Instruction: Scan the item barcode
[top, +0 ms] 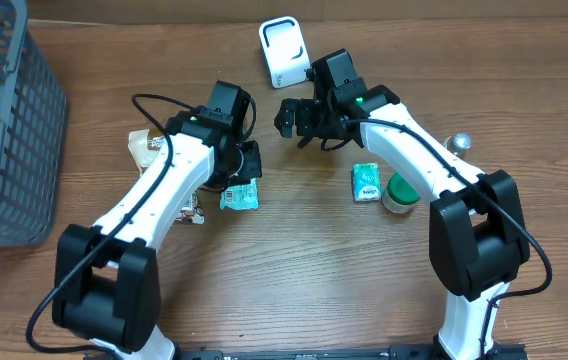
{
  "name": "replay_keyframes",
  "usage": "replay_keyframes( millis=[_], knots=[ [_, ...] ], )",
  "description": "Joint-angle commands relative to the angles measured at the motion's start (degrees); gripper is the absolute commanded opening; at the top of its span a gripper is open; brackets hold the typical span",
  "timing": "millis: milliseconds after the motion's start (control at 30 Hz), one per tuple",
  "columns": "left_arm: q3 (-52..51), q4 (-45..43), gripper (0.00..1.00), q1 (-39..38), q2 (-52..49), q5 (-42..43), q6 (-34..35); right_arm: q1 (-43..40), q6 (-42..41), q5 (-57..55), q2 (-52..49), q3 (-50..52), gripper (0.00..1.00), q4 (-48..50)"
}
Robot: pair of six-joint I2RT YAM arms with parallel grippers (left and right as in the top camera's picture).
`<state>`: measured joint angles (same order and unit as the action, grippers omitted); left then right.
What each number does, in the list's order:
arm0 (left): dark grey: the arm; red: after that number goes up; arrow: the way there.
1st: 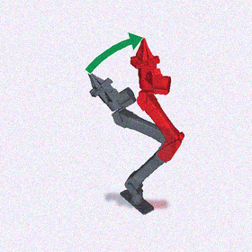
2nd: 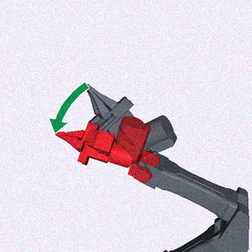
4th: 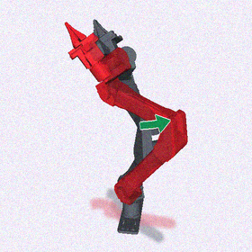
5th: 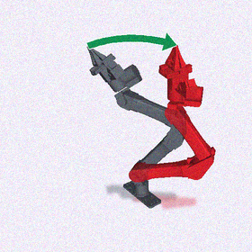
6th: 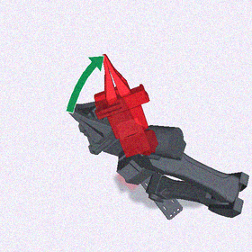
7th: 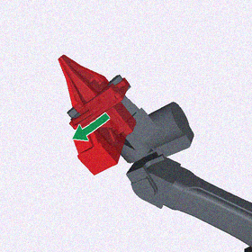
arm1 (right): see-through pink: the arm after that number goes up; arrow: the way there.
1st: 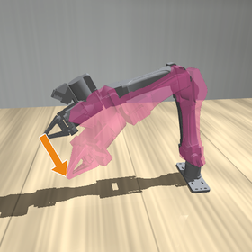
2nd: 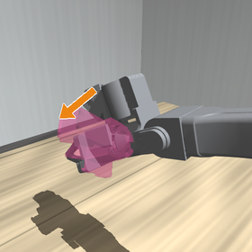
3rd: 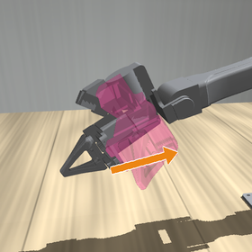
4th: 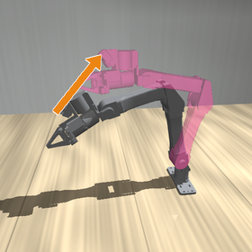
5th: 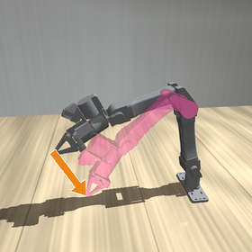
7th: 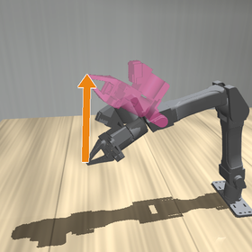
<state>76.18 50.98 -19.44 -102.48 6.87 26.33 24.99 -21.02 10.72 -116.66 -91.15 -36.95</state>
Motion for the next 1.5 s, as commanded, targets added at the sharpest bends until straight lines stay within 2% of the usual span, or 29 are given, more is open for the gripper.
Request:
replay_keyframes(
  millis=[0, 400, 600, 800, 1067, 1267, 1467],
  knots=[
    [-0.07, -0.33, 0.04, -0.2, -1.09, 0.46, -2.16, -0.31, -0.2, 0.28, 0.07, 0.2, 1.0, 0.22],
    [-0.09, -3.17, 0.04, -0.24, -1.36, 0.2, -2.99, -0.31, -0.17, 0.26, 0.07, 0.2, 1.0, 0.2],
    [-0.09, -4.55, 0.04, -0.09, -1.36, 0.04, -3.67, -0.33, -0.02, -5.2, 0.07, 0.2, 1.0, -1.27],
    [-0.09, -5.01, 0.04, -0.09, -1.36, -8.87, -2.97, -0.42, -0.04, -6.14, 0.07, 0.2, 1.0, -2.38],
    [-0.09, -11.04, 0.04, -0.07, -1.36, -10.97, -2.97, -0.42, -0.02, -6.14, 0.07, 0.2, 1.0, -2.6],
    [-0.09, -15.34, 0.04, -0.07, -1.51, -18.34, -1.01, -0.42, -0.02, -6.16, 0.07, 0.2, 1.0, -2.54],
    [-0.09, -20.0, 0.04, -0.07, -4.85, -18.73, -1.03, -0.42, -0.02, -6.16, 0.07, 0.2, 1.0, -2.62]
  ],
)
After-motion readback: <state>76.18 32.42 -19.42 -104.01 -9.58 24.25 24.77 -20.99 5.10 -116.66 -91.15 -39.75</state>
